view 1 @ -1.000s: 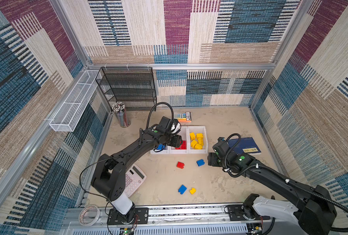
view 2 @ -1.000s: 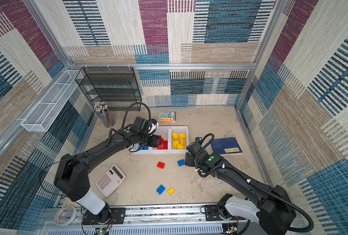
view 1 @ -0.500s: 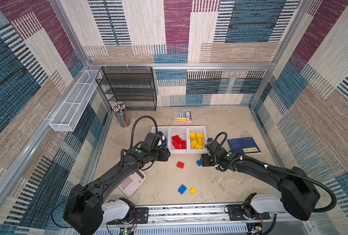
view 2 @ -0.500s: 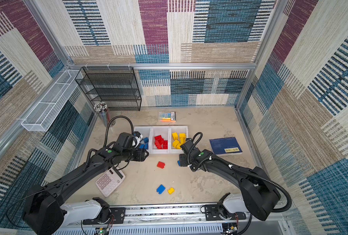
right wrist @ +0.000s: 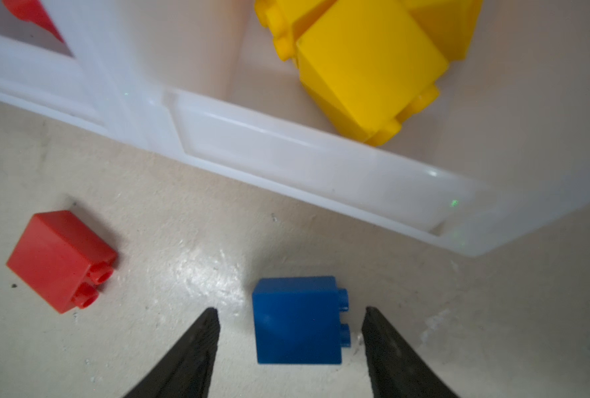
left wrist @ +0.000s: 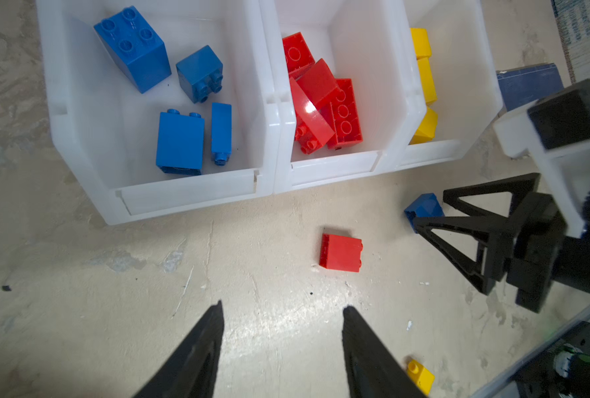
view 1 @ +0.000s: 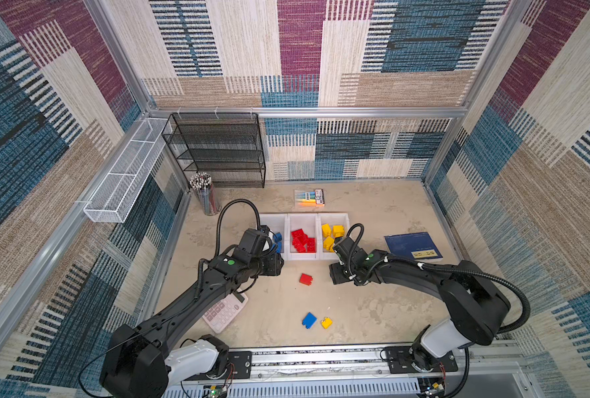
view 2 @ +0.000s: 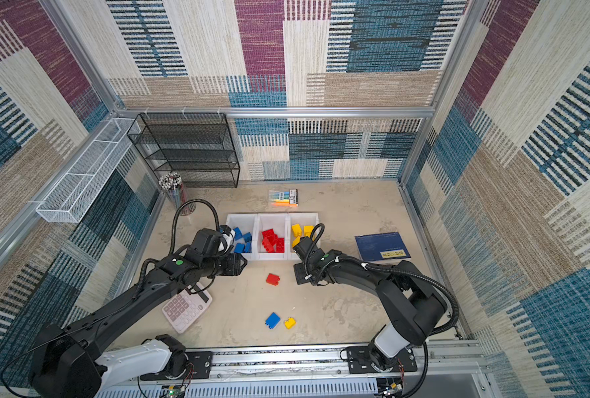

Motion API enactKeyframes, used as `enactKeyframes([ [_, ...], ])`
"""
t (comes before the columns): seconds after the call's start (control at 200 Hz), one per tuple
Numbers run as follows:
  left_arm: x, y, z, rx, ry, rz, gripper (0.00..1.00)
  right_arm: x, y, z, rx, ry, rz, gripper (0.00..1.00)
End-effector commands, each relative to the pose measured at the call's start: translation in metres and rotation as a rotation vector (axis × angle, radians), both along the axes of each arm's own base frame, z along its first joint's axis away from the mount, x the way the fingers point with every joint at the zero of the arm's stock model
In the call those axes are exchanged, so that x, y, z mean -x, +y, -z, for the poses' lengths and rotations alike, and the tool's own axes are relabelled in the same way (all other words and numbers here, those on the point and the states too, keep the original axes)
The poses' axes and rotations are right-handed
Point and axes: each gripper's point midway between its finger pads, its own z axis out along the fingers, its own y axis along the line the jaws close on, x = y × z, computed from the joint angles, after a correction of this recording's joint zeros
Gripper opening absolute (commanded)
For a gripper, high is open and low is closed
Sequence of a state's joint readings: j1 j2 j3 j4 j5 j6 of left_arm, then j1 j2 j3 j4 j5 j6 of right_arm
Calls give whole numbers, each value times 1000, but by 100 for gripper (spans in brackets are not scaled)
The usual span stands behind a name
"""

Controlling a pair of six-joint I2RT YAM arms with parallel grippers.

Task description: Sort the legos into containers by color

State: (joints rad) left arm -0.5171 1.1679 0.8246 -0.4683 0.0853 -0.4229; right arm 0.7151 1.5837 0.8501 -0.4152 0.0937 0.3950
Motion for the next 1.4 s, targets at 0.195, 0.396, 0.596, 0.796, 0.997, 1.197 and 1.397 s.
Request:
enactKeyframes([
  [0.195, 4, 4, 4, 0, 18, -19, 58, -2, -3, 11, 44, -6, 10, 53],
  [0.396, 5, 7, 2, 3, 11, -31, 58, 2, 3, 7, 40, -9, -4, 40],
  [0.596, 9, 25, -10, 2, -19, -89, 59, 16, 31, -23, -6, -34, -60, 38],
  [0.796, 23, 47, -21, 23, -56, -157, 59, -22, 76, -102, -128, -201, -123, 38],
  [0.997, 44, 59, -15, 42, -40, -193, 59, -66, 140, -140, -208, -283, -220, 39],
  [1.197, 58, 68, -15, 51, -41, -218, 59, -100, 192, -127, -218, -259, -291, 39],
  [1.397, 64, 69, -13, 72, -38, -225, 59, -118, 224, -109, -243, -234, -320, 38],
])
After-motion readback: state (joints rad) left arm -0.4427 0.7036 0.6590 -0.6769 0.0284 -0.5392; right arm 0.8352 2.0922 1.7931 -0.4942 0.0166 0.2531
